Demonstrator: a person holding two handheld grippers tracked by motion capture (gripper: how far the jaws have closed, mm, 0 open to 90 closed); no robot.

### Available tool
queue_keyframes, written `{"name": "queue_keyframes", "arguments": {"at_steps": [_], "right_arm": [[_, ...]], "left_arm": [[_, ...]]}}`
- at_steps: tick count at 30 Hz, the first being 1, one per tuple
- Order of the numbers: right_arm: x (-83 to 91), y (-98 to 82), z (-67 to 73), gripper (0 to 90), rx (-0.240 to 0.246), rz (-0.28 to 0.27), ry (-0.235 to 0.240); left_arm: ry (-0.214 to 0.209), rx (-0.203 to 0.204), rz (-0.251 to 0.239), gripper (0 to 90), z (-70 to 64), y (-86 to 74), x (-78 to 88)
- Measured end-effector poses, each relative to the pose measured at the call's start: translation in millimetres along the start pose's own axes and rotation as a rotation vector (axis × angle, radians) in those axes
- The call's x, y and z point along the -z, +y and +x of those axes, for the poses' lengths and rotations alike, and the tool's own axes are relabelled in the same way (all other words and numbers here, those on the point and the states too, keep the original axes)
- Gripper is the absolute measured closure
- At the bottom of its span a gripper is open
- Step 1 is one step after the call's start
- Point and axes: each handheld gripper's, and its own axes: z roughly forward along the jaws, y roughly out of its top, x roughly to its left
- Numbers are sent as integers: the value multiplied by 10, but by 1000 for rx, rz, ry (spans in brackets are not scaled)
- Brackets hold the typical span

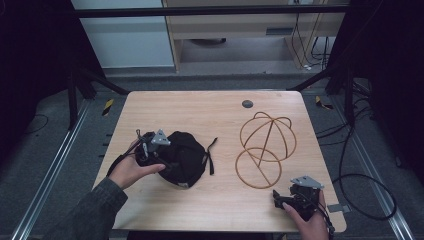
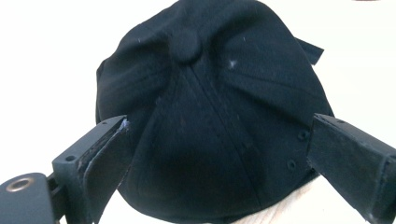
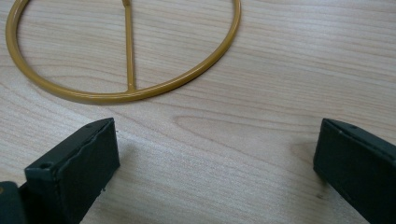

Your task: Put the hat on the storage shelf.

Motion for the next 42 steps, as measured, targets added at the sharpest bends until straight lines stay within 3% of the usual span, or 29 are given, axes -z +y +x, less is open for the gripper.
{"name": "queue_keyframes", "arguments": {"at_steps": [4,10,12,21,25,32,35,40,42], "right_arm": [[-1,1,-3,4,4,1,-1],[-1,1,-2,4,4,1,-1],[-1,1,-3,4,4,1,-1],[-1,2,-3,4,4,2,0],[-1,2,-2,4,3,0,1],[-2,2,-3,4,6,2,0],[-3,3,-3,4,6,2,-1],[-3,4,0,4,1,2,2],[-2,4,-1,4,1,2,2]], "left_arm": [[18,-12,1,72,12,75,-14],[11,-11,8,131,42,159,-79],[1,12,6,143,85,195,-123],[-52,49,14,259,205,267,-200],[-70,47,28,329,230,300,-234],[-85,35,60,357,243,396,-298],[-77,37,71,430,250,414,-310],[-105,35,52,628,251,407,-280],[-105,37,41,669,251,400,-253]]}}
